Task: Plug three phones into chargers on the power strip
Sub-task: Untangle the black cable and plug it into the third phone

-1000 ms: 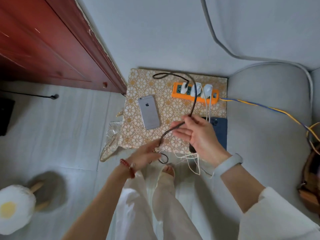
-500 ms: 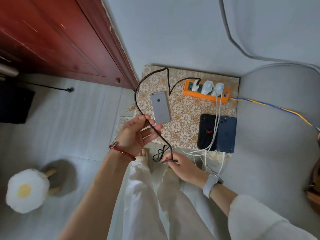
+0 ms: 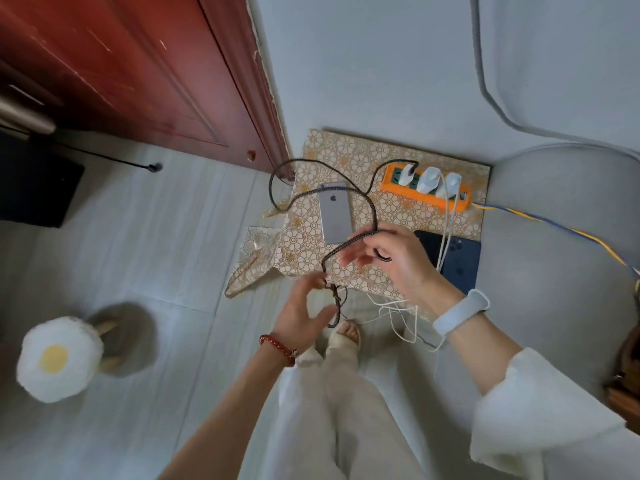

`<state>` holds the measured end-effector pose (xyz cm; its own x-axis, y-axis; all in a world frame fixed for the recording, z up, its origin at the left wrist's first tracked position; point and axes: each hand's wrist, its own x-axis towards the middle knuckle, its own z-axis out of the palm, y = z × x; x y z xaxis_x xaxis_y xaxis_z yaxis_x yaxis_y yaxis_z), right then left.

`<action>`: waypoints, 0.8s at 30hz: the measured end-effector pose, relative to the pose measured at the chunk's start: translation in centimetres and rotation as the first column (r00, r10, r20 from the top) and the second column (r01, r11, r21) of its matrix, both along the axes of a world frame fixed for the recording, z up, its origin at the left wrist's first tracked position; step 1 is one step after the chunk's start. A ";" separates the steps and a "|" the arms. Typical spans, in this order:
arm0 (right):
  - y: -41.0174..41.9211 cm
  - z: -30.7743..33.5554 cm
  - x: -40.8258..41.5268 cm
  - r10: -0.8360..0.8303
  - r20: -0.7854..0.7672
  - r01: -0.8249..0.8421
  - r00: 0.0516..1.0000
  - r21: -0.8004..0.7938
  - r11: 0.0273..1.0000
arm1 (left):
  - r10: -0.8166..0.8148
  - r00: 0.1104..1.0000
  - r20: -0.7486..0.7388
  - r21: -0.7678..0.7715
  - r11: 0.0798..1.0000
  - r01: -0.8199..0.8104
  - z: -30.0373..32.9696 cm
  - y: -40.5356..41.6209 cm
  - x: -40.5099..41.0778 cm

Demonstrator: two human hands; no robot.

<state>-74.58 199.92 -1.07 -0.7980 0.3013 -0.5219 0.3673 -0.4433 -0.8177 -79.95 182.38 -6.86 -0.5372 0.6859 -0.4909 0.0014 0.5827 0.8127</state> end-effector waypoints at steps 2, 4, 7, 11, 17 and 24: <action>-0.6 0.4 -0.9 0.081 -0.041 -0.080 0.996 0.033 0.996 | 0.073 0.996 -0.043 0.029 0.997 -0.072 0.4 0.4 -0.9; -1.7 0.4 -1.5 0.141 -0.041 -0.135 0.989 0.117 0.984 | -0.010 0.998 -0.065 0.002 1.000 0.010 0.6 1.1 -1.8; -2.6 -0.8 -1.4 0.005 -0.010 -0.004 1.000 0.104 0.995 | 0.162 0.969 0.186 -0.029 0.987 -0.159 1.5 1.4 -2.8; -4.0 -3.3 0.2 0.062 0.095 -0.045 0.994 -0.176 0.983 | 0.429 0.728 0.534 -0.003 0.862 -0.506 2.6 -0.7 -5.1; -10.8 -5.8 1.3 0.550 0.294 -0.570 0.782 -0.023 0.821 | 0.567 0.492 0.661 -0.006 0.659 -0.752 3.4 -3.9 -9.7; -9.3 -7.1 2.5 0.442 0.626 -0.760 0.643 0.453 0.465 | 0.930 0.148 0.335 -0.289 0.251 -0.924 -1.0 -11.2 -12.5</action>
